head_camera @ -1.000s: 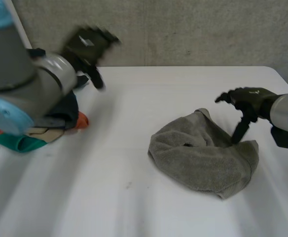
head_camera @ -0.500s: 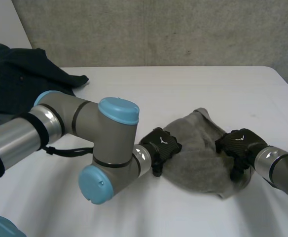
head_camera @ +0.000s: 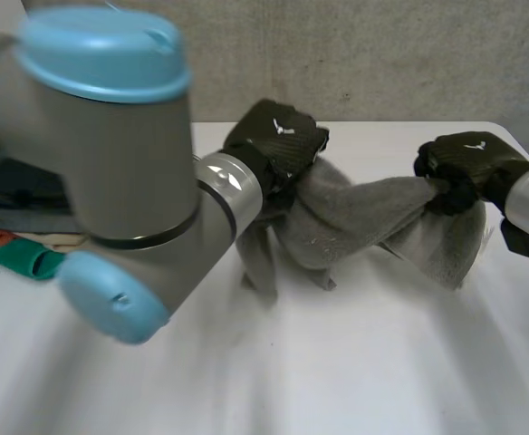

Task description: Fold the laundry.

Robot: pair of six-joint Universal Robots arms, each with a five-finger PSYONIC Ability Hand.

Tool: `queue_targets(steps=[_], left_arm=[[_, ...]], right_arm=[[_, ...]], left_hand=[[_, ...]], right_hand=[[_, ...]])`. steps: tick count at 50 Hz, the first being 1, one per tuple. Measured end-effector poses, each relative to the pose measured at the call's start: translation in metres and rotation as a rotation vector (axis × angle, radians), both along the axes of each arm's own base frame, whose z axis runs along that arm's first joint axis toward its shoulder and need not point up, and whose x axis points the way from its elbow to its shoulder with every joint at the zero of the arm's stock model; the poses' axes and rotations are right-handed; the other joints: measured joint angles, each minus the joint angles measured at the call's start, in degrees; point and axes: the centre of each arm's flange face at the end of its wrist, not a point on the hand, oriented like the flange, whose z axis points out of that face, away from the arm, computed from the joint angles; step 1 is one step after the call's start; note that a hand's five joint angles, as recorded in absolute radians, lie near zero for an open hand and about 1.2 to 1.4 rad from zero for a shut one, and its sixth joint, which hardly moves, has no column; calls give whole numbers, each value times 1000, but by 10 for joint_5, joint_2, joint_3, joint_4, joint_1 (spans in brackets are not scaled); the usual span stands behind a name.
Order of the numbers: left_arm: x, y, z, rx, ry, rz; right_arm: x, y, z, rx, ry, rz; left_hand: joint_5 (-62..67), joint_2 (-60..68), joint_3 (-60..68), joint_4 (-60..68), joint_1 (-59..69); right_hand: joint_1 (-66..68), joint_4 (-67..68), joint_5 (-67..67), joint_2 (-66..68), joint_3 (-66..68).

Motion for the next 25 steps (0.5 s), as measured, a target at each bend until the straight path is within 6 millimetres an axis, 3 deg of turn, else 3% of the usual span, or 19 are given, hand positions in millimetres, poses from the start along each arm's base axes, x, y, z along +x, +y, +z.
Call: queue_targets(steps=[6,9,11,13,14,15,17,21,22,25], left_arm=[[-17,-33,-52,55,-96,35],[-24,-46,-75,83,-111,43],[-29,-53,-87,104,-104,40],[-31,-56,-94,121,-92,36],[-32,-59,-96,132,-78,36],[-31,-61,-96,139,-63,39],[-27,-68,-90,149,-30,62],[-9,-82,-69,154,41,140],[5,-89,-55,153,79,191],[27,-95,-37,158,122,261]], right_arm=[[21,-28,-29,36,53,25],[29,-42,-50,31,104,20],[34,-51,-66,17,146,10],[36,-55,-73,11,164,5],[39,-60,-82,-5,188,-9],[39,-64,-87,-20,205,-27],[38,-67,-90,-38,216,-61],[32,-69,-85,-57,208,-130],[28,-66,-77,-60,191,-163],[21,-57,-63,-57,167,-189]], left_hand=[[-26,-49,-44,-46,-5],[-266,-288,-280,-288,-281],[-400,-419,-410,-422,-433],[-400,-419,-410,-422,-433],[-538,-562,-557,-568,-535],[-538,-568,-562,-571,-535],[-538,-569,-562,-571,-535],[-538,-569,-562,-571,-535],[-538,-569,-562,-571,-535],[-538,-569,-562,-571,-535]], right_hand=[[0,2,0,0,0],[-47,-72,-50,-69,-72],[-220,-243,-236,-249,-245],[-300,-331,-314,-335,-330],[-359,-388,-377,-390,-385],[-472,-515,-495,-512,-510],[-498,-552,-529,-546,-548],[-498,-560,-530,-549,-556],[-498,-560,-530,-549,-556],[-498,-560,-530,-549,-556]])
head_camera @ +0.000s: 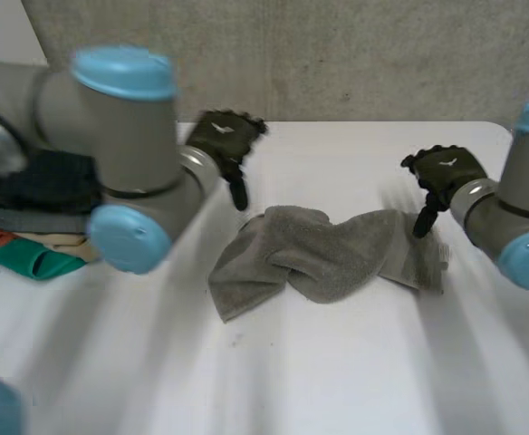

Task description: Fold the laundry.

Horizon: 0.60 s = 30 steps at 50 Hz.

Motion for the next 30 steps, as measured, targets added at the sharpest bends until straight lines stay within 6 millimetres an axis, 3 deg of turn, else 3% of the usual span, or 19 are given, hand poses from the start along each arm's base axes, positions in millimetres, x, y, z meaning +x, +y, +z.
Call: queue_targets(steps=[3,7,10,17,25,30], left_arm=[[23,2,9,23,13,52],[46,18,2,92,-18,73],[58,38,-19,182,-77,58],[64,71,-67,315,-172,0],[48,75,-97,291,-195,-21],[37,70,-103,257,-202,-26]], right_arm=[[-8,14,15,13,-15,-3],[-16,37,25,70,9,35],[-23,58,20,154,71,93],[-28,82,-10,267,172,193],[-21,71,-51,137,193,227],[-17,57,-67,33,206,225]], left_hand=[[0,0,0,0,0],[0,-1,0,0,0],[3,3,3,5,3],[65,73,71,81,86],[65,73,71,81,86],[65,73,71,81,86]], right_hand=[[0,0,0,0,0],[0,0,0,1,1],[17,32,31,33,38],[65,75,78,73,81],[70,77,84,74,86],[218,220,218,221,226]])
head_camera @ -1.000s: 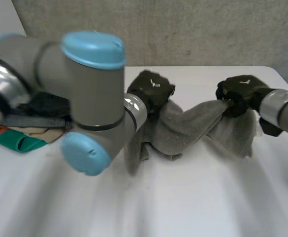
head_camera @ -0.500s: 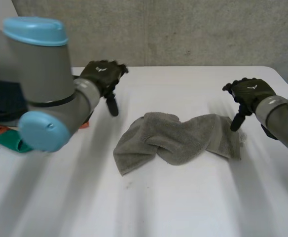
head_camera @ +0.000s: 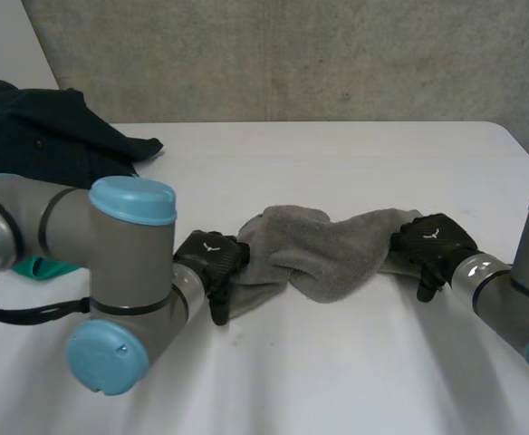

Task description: Fold the laundry.

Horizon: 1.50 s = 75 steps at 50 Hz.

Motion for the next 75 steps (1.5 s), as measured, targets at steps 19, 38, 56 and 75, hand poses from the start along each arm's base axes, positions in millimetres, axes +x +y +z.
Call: queue_targets(steps=[19,38,56,75], left_arm=[[-30,-19,-17,-132,-138,-38],[6,-57,72,-334,-60,54],[28,-40,123,-269,-4,-37],[-8,-116,264,-901,414,83]], right_arm=[[-12,-24,25,-118,-102,-99],[-46,-14,117,120,-144,-149],[-57,1,175,199,-106,-104],[-33,-100,276,-636,-651,-248]], left_hand=[[302,310,308,305,318],[472,494,489,490,457],[472,496,491,491,457],[472,496,491,491,457]], right_hand=[[302,342,322,328,332],[302,342,322,328,332],[302,342,337,328,334],[302,343,337,328,337]])
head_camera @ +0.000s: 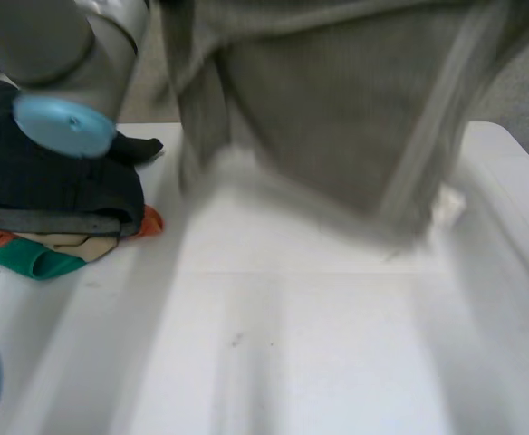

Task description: Fold the laundry.

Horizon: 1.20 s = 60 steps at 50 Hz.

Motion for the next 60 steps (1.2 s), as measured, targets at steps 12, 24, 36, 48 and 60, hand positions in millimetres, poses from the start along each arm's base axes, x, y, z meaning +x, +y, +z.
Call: queue_targets(steps=[12,24,36,48,60], left_arm=[[14,12,-20,108,-12,-28],[8,2,-190,501,-245,-40],[6,13,-270,707,-414,-53],[45,25,-215,677,-394,6],[68,57,-238,721,-527,-50]], right_arm=[[0,22,7,25,-18,75],[0,33,-154,531,171,172],[-24,36,-248,775,335,152],[-42,29,-235,762,327,98],[-33,35,-234,764,334,119]], left_hand=[[0,0,0,0,0],[0,1,0,0,0],[-485,-499,-494,-505,-477],[-512,-533,-533,-536,-502],[-262,-280,-276,-281,-246]], right_hand=[[0,0,1,0,0],[0,0,2,0,0],[0,0,2,0,0],[0,0,2,0,0],[0,0,2,0,0]])
